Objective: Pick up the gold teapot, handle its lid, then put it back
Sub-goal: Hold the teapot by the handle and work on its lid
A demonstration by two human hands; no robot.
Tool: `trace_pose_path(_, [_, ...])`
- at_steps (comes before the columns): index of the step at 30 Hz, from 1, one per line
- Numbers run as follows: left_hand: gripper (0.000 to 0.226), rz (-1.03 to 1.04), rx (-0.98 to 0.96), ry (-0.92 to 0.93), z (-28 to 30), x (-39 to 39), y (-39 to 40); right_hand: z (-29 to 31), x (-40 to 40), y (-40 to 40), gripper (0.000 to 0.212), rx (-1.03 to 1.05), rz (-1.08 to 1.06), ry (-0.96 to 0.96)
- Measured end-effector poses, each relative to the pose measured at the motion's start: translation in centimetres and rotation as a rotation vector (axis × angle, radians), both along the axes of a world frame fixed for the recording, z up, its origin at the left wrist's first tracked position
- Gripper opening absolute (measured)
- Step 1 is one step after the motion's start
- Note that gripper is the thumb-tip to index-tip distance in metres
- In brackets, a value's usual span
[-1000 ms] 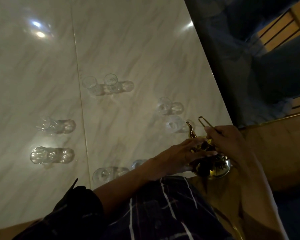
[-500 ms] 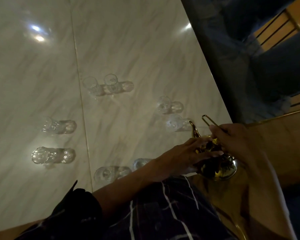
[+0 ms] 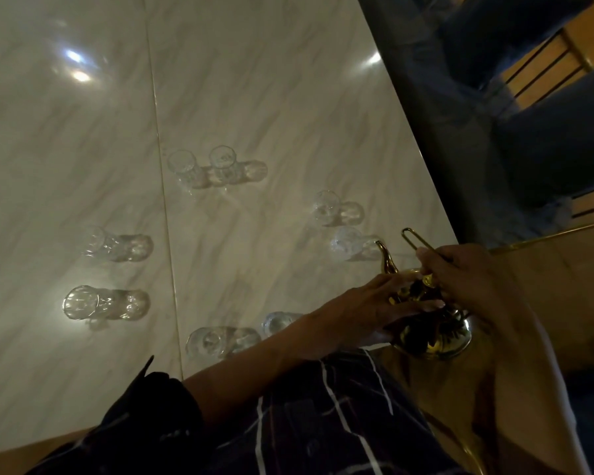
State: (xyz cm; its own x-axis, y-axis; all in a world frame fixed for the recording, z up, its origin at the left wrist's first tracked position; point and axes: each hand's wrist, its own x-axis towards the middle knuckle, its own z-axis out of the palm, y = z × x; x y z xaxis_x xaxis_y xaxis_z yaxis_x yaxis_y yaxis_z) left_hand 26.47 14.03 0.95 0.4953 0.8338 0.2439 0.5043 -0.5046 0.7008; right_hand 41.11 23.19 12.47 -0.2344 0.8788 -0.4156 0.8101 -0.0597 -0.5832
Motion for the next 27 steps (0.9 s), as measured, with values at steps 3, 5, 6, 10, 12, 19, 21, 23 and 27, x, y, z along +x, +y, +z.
trace_pose_path(3, [0.071, 0.007, -0.004, -0.004, 0.1, 0.1, 0.0, -0.2, 0.0, 0.2, 0.041, -0.011, -0.021, 0.028])
trace_pose_path(5, [0.071, 0.015, 0.0, 0.007, 0.0, 0.1, 0.1, -0.3, 0.0, 0.3, 0.041, -0.017, -0.024, 0.032])
trace_pose_path(6, [0.071, 0.016, 0.005, 0.011, -0.1, 0.1, 0.2, -0.3, 0.1, 0.4, 0.041, -0.016, -0.018, 0.034])
trace_pose_path(10, [0.073, 0.013, 0.02, -0.001, -0.1, 0.1, 0.4, -0.3, 0.1, 0.7, 0.042, 0.0, -0.006, 0.019])
trace_pose_path(12, [0.071, 0.016, 0.018, 0.004, -0.1, 0.1, 0.5, -0.2, 0.0, 0.9, 0.041, 0.005, -0.005, -0.006])
trace_pose_path(19, [0.07, 0.018, 0.027, 0.002, 0.3, 0.0, 0.8, 0.1, -0.1, 1.1, 0.04, -0.016, -0.002, 0.022])
trace_pose_path(21, [0.069, 0.013, 0.021, -0.012, 0.3, -0.1, 0.8, 0.0, -0.2, 1.3, 0.041, -0.019, -0.006, 0.015])
trace_pose_path(23, [0.069, 0.013, 0.02, -0.005, 0.3, -0.1, 0.9, -0.1, -0.1, 1.4, 0.041, -0.02, -0.01, 0.013])
trace_pose_path(27, [0.072, 0.01, 0.017, 0.001, 0.4, -0.1, 1.0, 0.0, 0.0, 1.4, 0.04, -0.019, -0.005, 0.021])
